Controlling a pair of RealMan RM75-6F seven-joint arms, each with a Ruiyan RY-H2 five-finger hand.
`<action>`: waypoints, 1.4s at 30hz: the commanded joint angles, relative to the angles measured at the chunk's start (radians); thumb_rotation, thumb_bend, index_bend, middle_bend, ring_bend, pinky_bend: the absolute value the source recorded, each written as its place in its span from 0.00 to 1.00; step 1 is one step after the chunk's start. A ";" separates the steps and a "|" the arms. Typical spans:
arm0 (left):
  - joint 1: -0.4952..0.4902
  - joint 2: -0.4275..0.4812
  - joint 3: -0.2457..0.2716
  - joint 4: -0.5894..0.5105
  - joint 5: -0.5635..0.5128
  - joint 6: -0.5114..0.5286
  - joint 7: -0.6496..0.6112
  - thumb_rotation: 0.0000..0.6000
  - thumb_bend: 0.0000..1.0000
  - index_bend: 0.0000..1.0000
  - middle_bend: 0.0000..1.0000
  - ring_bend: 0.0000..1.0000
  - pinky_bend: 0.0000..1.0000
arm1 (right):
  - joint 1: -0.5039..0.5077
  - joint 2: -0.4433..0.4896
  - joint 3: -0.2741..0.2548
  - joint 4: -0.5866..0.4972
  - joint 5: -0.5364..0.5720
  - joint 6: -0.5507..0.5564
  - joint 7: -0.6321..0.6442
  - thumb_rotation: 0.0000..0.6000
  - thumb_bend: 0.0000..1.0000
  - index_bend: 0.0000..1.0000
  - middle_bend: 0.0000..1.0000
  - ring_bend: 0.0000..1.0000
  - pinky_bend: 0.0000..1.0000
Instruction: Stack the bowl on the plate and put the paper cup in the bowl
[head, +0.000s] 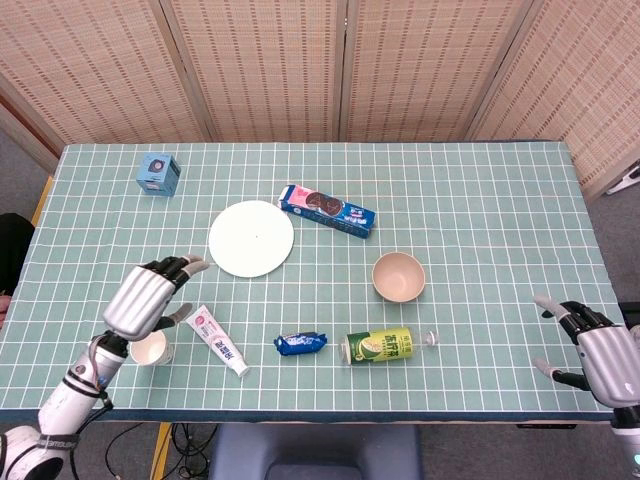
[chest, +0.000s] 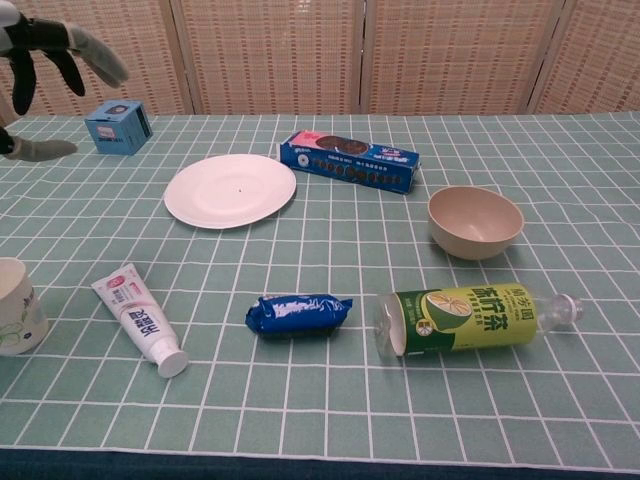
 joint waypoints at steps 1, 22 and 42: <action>-0.078 -0.084 -0.026 0.084 -0.046 -0.077 0.020 1.00 0.27 0.26 0.49 0.54 0.82 | -0.001 0.001 -0.001 0.000 0.001 -0.001 -0.001 1.00 0.06 0.20 0.35 0.24 0.41; -0.279 -0.472 0.006 0.660 -0.135 -0.213 -0.008 1.00 0.27 0.46 1.00 0.97 1.00 | 0.005 0.017 -0.006 -0.025 0.002 -0.024 -0.023 1.00 0.06 0.20 0.35 0.24 0.41; -0.322 -0.665 0.027 0.969 -0.181 -0.237 -0.079 1.00 0.27 0.46 1.00 0.98 1.00 | 0.011 0.021 -0.004 -0.030 0.019 -0.044 -0.029 1.00 0.06 0.20 0.35 0.24 0.41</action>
